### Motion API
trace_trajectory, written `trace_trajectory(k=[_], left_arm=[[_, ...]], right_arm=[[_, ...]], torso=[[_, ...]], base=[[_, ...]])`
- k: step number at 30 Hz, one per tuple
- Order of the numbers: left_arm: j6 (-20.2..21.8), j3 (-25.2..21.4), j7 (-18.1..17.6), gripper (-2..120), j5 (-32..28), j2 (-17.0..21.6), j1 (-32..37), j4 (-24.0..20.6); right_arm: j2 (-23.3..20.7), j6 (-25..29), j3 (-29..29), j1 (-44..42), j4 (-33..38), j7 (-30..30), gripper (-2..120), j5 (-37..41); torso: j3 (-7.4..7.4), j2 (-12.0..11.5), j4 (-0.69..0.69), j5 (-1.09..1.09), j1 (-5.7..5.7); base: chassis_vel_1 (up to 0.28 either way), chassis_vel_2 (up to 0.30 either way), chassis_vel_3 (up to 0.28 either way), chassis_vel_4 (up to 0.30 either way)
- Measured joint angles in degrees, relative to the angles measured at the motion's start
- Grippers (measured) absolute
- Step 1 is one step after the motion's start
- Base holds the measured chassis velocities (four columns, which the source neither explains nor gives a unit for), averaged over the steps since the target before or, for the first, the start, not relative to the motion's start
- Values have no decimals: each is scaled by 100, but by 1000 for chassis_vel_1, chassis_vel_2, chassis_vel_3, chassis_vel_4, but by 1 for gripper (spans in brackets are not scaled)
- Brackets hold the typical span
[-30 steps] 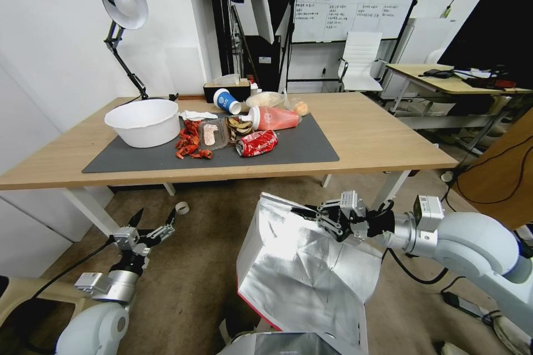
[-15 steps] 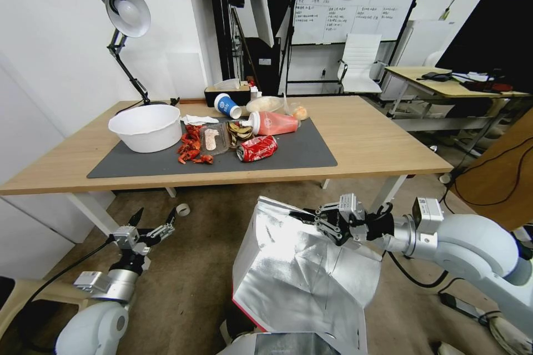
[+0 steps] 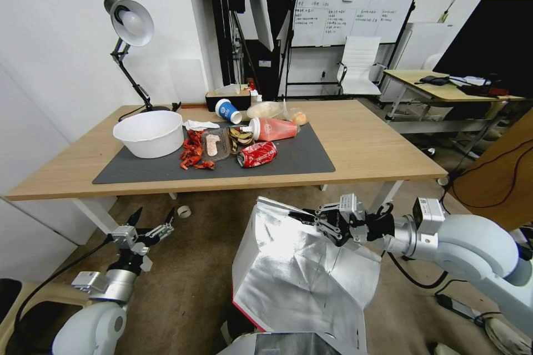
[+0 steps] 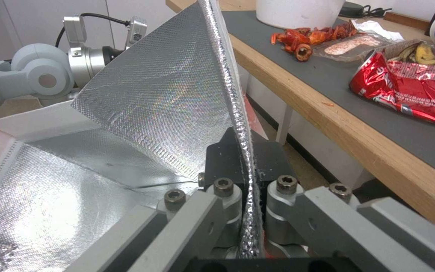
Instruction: Pick up the food delivery bag from the floor and place it on the table.
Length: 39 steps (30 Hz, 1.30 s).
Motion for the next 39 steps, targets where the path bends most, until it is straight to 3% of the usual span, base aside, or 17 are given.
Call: trace_trajectory(k=[39], left_arm=[[49, -8, 36, 100, -98, 79, -11, -42]], right_arm=[[66, 39, 58, -148, 78, 34, 0, 41]], torso=[[599, 998, 0, 0, 400]], base=[[0, 0, 0, 0]])
